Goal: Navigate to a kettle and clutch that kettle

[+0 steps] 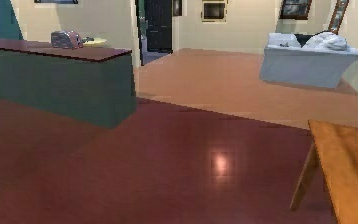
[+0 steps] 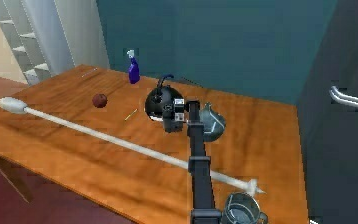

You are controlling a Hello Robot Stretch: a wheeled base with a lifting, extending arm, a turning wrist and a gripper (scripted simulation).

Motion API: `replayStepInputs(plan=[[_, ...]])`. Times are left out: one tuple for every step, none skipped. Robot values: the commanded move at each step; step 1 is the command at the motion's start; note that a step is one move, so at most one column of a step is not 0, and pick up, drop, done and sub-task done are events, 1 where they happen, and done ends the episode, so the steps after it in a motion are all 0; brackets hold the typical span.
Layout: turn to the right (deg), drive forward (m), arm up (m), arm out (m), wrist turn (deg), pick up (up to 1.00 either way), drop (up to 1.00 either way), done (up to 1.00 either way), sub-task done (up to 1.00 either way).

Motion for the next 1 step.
replayStepInputs(plan=[[0.0, 0.0, 0.0, 0.0, 0.0, 0.0, 0.0, 1.0, 0.0]])
